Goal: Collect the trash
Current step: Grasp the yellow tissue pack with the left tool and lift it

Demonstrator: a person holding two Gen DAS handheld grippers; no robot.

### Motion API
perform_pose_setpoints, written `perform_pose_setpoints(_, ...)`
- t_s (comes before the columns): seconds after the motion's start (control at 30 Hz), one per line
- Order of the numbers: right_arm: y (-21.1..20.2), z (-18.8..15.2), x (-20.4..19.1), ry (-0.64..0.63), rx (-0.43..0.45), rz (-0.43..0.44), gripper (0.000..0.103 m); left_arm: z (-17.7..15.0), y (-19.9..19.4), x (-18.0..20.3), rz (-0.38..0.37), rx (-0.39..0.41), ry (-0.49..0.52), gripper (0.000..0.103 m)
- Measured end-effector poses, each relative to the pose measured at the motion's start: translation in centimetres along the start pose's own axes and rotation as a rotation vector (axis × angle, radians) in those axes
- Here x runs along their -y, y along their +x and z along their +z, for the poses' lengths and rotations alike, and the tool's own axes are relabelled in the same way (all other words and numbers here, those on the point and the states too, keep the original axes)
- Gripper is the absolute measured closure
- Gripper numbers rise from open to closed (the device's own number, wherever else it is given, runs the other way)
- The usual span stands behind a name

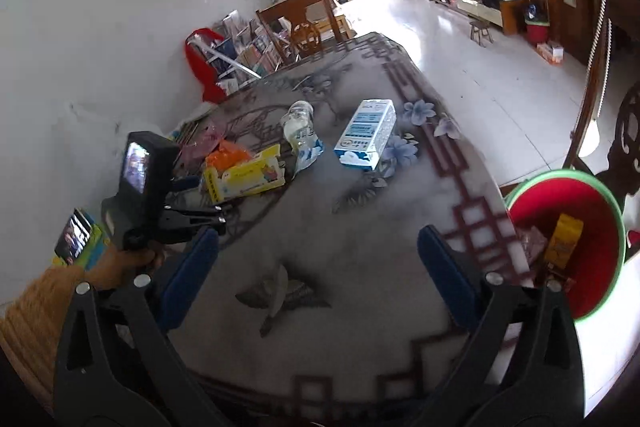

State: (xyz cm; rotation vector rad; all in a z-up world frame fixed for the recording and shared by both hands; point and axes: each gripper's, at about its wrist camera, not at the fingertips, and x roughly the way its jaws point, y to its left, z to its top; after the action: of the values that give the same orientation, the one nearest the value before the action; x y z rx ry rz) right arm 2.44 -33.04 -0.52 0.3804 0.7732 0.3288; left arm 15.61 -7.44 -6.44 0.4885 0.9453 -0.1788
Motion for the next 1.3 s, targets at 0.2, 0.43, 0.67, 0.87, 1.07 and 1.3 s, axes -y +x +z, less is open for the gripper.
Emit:
perform_pose_setpoints(0.2, 0.0, 0.3, 0.9, 0.067, -0.020, 0.083, 0.005, 4.6, 4.1, -1.8, -0.151, -0.096, 0.075, 0.013)
perform_pose_setpoints(0.43, 0.4, 0.2, 0.3, 0.025, -0.038, 0.089, 0.005, 6.5, 8.7, -3.3, -0.252, -0.210, 0.048, 0.013)
perform_pose_setpoints(0.67, 0.3, 0.2, 0.4, 0.033, -0.043, 0.095, 0.005, 6.3, 9.8, -2.6, -0.258, -0.274, 0.102, 0.012)
perform_pose_setpoints(0.87, 0.5, 0.1, 0.1, 0.010, -0.050, 0.065, 0.005, 3.4, 7.8, -1.5, -0.350, -0.294, 0.067, 0.014)
perform_pose_setpoints(1.07, 1.0, -0.2, -1.4, -0.065, -0.064, -0.010, 0.005, 0.1, 3.8, -1.5, -0.357, -0.197, -0.095, 0.027)
perform_pose_setpoints(1.3, 1.1, -0.8, -3.5, -0.152, -0.045, -0.067, 0.005, 1.0, 5.1, -4.1, -0.328, -0.193, -0.364, 0.025)
